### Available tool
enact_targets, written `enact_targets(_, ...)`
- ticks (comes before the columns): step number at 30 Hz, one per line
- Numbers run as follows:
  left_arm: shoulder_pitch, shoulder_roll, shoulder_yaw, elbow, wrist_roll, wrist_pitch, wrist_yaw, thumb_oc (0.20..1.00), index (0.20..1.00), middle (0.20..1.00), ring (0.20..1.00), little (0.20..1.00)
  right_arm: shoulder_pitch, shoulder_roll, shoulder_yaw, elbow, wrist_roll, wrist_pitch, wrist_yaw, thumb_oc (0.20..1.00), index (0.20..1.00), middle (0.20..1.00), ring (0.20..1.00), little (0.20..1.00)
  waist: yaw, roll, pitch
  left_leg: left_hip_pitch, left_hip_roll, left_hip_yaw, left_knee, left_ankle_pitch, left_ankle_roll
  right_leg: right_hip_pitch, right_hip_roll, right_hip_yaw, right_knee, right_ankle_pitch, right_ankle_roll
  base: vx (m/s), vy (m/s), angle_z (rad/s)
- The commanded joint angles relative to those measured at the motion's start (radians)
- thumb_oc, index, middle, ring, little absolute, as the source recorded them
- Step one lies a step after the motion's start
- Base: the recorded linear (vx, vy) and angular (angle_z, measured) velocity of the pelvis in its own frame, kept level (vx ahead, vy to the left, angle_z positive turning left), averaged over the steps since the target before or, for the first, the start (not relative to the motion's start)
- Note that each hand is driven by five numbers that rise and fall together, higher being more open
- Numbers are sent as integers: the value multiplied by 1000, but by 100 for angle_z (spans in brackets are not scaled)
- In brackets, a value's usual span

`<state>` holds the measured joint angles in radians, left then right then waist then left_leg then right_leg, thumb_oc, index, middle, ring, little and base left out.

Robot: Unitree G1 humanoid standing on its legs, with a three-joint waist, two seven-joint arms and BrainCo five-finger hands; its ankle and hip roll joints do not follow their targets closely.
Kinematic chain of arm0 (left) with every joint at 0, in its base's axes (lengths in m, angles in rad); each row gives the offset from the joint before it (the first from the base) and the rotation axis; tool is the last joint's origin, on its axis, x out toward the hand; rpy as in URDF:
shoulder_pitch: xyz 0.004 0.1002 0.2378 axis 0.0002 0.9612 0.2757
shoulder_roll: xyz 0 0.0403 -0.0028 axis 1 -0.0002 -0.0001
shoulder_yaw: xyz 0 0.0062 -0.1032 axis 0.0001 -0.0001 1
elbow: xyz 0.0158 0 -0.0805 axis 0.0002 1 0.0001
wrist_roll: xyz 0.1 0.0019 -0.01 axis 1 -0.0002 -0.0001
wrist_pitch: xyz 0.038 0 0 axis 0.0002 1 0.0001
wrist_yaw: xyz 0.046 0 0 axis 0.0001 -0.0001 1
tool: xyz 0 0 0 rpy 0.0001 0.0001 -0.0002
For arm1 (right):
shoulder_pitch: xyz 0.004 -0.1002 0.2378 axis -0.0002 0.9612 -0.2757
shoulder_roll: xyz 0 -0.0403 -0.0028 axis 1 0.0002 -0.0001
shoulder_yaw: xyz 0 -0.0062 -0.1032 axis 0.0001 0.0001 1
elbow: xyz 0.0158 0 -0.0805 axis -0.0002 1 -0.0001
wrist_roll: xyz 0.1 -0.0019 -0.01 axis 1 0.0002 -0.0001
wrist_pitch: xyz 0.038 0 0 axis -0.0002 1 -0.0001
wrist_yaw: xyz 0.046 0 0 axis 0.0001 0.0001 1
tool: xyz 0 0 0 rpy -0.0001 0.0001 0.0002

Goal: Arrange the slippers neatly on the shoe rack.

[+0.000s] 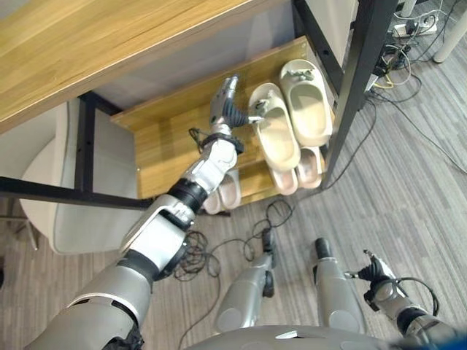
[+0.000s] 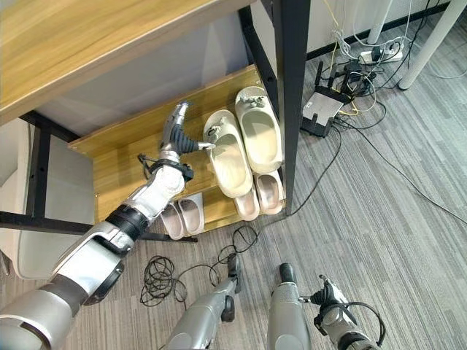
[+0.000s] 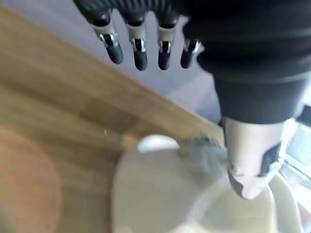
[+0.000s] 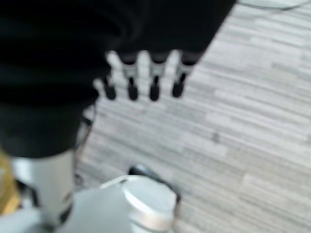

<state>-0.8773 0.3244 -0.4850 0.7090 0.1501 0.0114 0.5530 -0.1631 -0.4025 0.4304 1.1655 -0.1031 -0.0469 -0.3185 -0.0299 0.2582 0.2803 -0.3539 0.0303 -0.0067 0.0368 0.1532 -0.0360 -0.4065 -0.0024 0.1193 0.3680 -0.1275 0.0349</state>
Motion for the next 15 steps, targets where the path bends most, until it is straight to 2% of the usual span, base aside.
enact_targets(1,-10,41,84,-14,38,-31,34,1000,1000,1000,1000,1000,58,35,-23,-60,-13,-11,9,1000,1000,1000,1000,1000,7,12,-2,-28,-27,-28,106,-111,-1,52,-32,17,-66,-32,55,0,0,0)
enact_targets(2,30,74,112,-42,37,-33,34,1000,1000,1000,1000,1000,58,39,-27,-69,-14,-11,9,1000,1000,1000,1000,1000,15,11,-4,-27,-28,-30,109,-112,-2,54,-31,15,-65,-33,55,0,0,0)
enact_targets(4,55,83,126,-58,37,-35,36,1000,1000,1000,1000,1000,60,42,-27,-75,-18,-11,8,1000,1000,1000,1000,1000,19,10,-4,-28,-29,-32,112,-113,-2,55,-31,14,-63,-33,54,0,0,0)
enact_targets(7,200,121,207,-162,39,-52,31,1000,1000,1000,1000,1000,65,48,-37,-100,-32,-8,9,1000,1000,1000,1000,1000,41,3,-12,-22,-31,-36,118,-118,-4,68,-29,5,-67,-35,50,8,-7,4)
enact_targets(10,270,130,246,-216,32,-62,34,1000,1000,1000,1000,1000,56,45,-39,-132,-41,-7,4,1000,1000,1000,1000,1000,56,-1,-16,-20,-32,-42,120,-118,-5,75,-29,-1,-69,-36,48,8,-12,8)
enact_targets(13,423,119,309,-316,10,-93,23,1000,1000,1000,1000,1000,35,44,-33,-195,-60,-9,-1,1000,1000,1000,1000,1000,87,-15,-22,-13,-36,-51,126,-120,-6,98,-27,-13,-74,-39,44,0,-25,11)
enact_targets(15,463,119,327,-352,6,-99,16,1000,1000,1000,1000,1000,35,43,-35,-206,-61,-9,0,1000,1000,1000,1000,1000,90,-18,-25,-7,-36,-56,125,-121,-7,106,-26,-18,-77,-38,43,9,-11,14)
